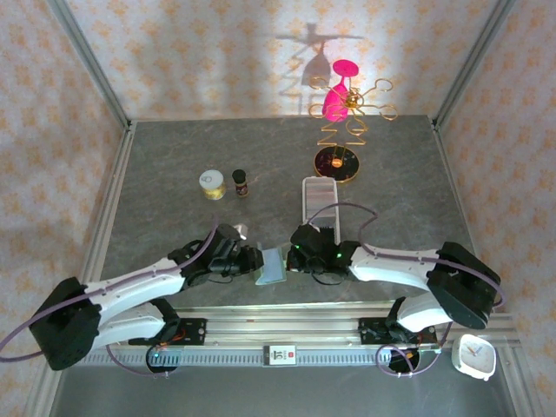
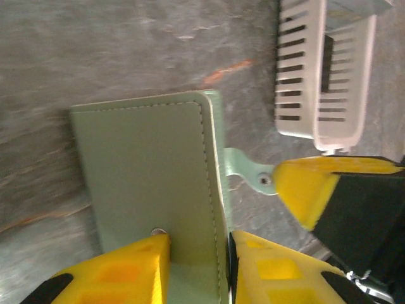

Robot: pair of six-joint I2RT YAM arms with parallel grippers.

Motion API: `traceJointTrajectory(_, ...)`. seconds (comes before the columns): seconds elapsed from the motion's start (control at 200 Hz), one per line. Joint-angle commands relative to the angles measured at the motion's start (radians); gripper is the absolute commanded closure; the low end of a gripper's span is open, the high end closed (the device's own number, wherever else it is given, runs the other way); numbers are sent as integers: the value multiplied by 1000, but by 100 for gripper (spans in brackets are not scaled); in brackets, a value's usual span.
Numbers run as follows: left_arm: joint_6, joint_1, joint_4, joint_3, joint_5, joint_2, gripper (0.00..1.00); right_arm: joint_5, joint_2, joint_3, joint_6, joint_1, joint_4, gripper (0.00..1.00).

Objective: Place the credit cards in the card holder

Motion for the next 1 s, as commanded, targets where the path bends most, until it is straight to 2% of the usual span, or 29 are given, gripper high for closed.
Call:
traceJointTrajectory(0.0,-19,-23,117,43,49,73,71,-5,-29,-27,21,-3,17,100)
traceJointTrajectory(0.15,-39,-34,209,23,40,172,72,1,-48,-53,35,-3,28,100)
traceJointTrajectory(0.375,-47,-35,258,-42,7,240,80,-11,-60,-54,35,-2,33,100)
traceJointTrajectory(0.581,-72,-35,272,-93,-43,175,96,-30,-58,-36,33,-1,52,100)
traceJointTrajectory(0.821,-54,-34,108,-101,-185,25,98,-26,-42,-22,39,-1,48,100)
traceJointTrajectory(0.991,-44,-35,52,-128,-210,7,100,-29,-34,-14,37,-1,43,100)
